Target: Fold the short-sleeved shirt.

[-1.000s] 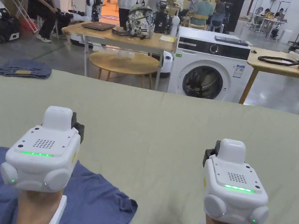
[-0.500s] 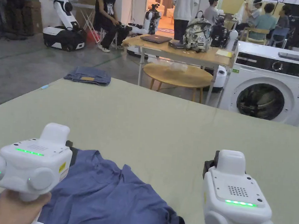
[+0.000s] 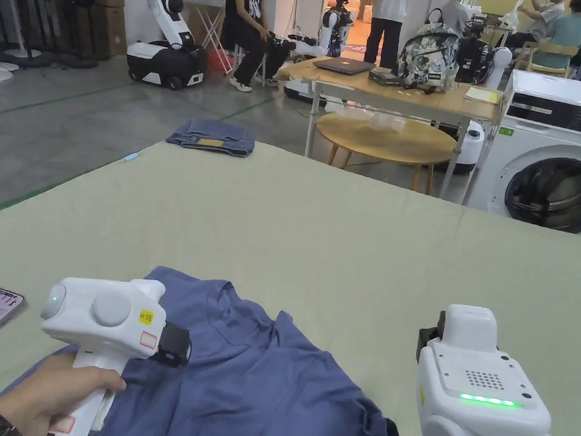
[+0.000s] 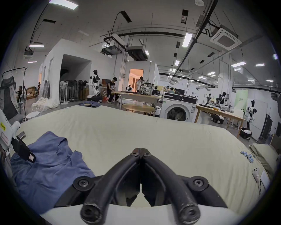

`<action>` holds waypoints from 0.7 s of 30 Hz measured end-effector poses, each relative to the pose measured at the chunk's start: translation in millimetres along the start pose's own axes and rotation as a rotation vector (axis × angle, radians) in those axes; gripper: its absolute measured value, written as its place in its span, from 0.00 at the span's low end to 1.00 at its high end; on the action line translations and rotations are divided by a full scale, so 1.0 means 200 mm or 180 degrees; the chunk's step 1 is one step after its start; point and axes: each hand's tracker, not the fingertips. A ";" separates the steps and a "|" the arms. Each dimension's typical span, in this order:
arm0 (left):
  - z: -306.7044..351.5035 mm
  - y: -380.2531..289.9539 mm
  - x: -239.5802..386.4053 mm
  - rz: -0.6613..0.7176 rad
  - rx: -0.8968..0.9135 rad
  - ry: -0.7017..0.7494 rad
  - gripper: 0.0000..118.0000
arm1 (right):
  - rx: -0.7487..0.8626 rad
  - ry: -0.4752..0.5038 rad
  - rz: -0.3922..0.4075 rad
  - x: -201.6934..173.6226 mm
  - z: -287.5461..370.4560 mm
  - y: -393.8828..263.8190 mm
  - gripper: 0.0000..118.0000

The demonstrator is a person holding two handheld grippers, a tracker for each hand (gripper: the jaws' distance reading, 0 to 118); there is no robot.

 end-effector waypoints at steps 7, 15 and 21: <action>-0.23 -0.02 0.06 -0.0004 -0.0510 0.0169 0.58 | -0.0128 -0.0086 -0.0022 0.05 -0.02 -0.04 0.00; -0.23 -0.05 0.18 -0.0282 -0.0356 0.0383 0.04 | -0.0232 -0.0135 -0.0095 0.09 -0.02 -0.08 0.00; -0.15 -0.09 0.14 -0.0245 0.0024 0.0236 0.00 | -0.0213 -0.0206 -0.0129 0.15 0.01 -0.07 0.00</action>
